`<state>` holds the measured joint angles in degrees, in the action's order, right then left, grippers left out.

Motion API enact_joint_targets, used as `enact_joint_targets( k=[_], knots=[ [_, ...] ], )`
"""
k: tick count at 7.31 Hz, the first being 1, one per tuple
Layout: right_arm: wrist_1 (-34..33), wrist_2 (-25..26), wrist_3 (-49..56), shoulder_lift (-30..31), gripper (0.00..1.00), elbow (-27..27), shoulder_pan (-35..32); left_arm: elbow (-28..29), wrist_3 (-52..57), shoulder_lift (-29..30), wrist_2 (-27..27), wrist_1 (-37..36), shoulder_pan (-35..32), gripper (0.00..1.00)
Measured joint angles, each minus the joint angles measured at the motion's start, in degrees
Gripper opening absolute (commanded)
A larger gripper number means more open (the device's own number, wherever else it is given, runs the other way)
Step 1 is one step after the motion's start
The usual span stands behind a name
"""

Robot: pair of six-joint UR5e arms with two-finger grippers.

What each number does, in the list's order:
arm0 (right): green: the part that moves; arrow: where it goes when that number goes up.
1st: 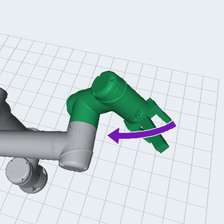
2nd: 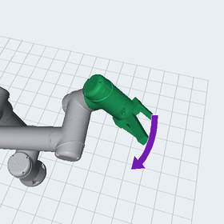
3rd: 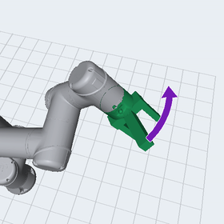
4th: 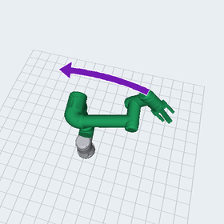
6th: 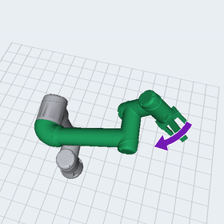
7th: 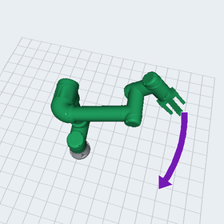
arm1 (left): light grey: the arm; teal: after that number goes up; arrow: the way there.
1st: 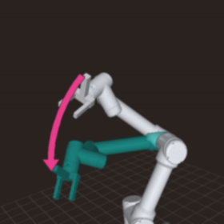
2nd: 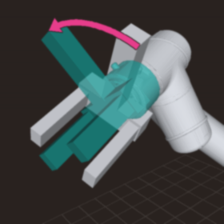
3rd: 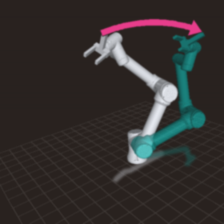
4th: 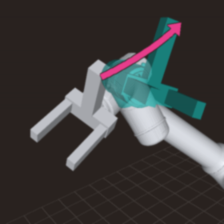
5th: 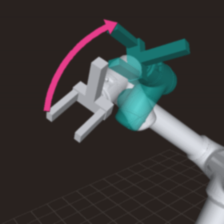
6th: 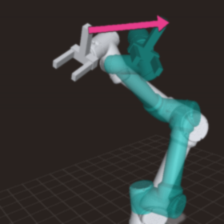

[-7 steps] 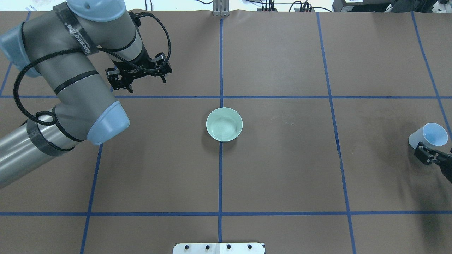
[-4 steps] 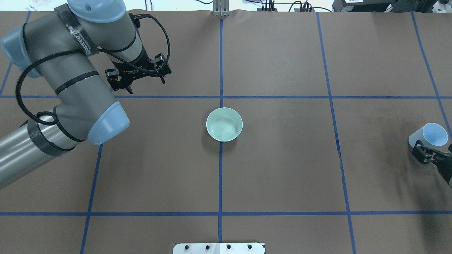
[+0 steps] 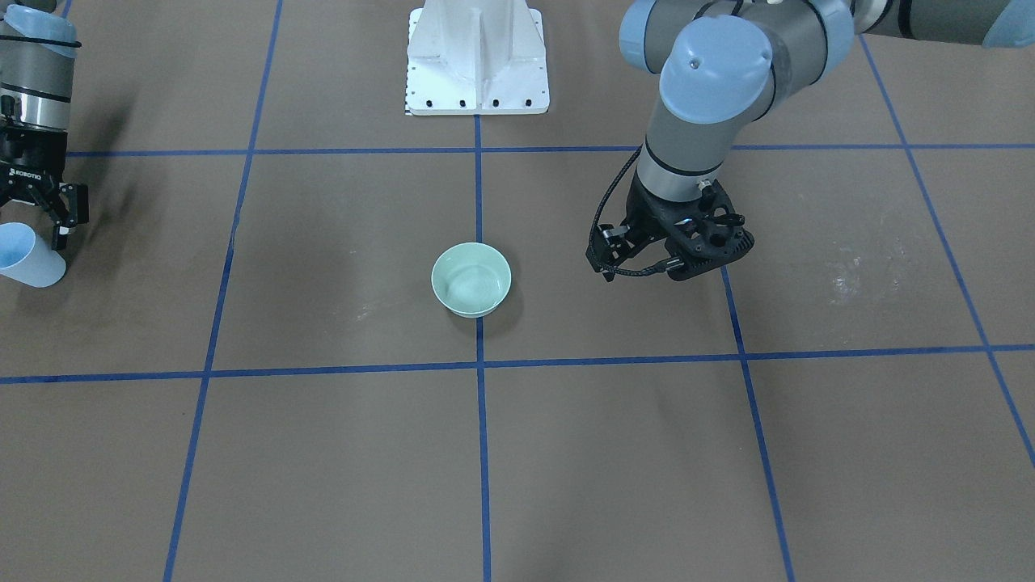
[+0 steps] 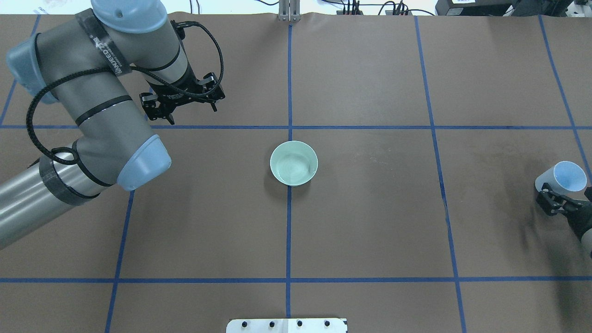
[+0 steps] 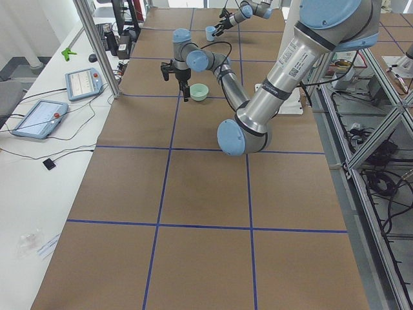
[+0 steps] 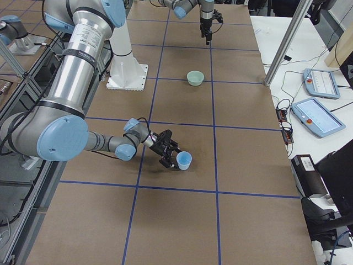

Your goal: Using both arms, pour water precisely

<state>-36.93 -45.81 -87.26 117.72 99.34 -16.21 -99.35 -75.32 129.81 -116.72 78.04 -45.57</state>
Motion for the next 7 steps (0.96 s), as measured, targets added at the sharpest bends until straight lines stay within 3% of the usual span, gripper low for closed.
enact_joint_targets(
  k=[7],
  knots=[
    [0.24, 3.5, -0.37, -3.06, 0.99, -4.16, 0.34, 0.21, -0.11, -0.07, 0.0, 0.01, 0.07, 1.0]
  ],
)
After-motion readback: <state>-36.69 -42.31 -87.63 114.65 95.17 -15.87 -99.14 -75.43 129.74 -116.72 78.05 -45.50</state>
